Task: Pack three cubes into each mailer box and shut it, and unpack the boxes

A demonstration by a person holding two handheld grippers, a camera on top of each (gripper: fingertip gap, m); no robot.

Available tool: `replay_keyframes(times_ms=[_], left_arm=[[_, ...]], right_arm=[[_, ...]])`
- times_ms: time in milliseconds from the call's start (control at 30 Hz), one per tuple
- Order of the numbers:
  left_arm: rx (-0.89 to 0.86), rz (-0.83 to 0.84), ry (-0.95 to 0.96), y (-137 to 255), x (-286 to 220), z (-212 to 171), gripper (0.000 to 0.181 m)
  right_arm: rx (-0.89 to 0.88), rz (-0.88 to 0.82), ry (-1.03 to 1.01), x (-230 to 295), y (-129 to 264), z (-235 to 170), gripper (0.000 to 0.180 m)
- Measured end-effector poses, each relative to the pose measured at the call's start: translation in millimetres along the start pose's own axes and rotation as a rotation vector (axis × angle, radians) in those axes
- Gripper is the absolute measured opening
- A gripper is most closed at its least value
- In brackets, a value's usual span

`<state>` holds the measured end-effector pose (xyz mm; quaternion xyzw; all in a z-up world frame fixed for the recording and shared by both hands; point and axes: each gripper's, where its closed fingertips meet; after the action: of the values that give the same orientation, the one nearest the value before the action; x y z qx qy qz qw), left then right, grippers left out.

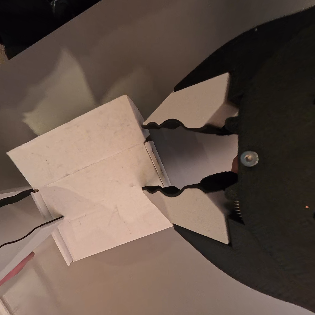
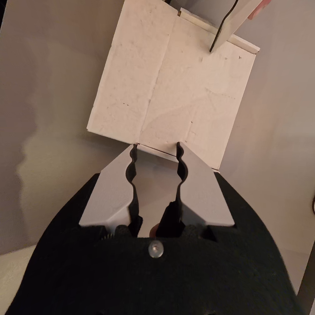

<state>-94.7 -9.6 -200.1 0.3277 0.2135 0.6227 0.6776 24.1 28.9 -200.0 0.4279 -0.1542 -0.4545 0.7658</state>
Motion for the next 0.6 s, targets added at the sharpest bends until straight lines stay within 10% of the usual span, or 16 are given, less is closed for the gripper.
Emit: replay_keyframes(times_ms=[600], left_arm=[[0.030,0.066,-0.082,-3.0,1.6,-2.2,0.063]], right_arm=[[0.014,-0.025,0.019,-1.3,-0.2,-0.5,0.045]])
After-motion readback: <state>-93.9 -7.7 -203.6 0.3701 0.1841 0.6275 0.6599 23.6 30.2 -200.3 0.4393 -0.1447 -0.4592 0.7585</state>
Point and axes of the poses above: each gripper's, where its closed fingertips meet, y back along the fingers, z out of its top, x = y × z across the jaws, and after that the axes turned 7 degrees about -x, right-handed
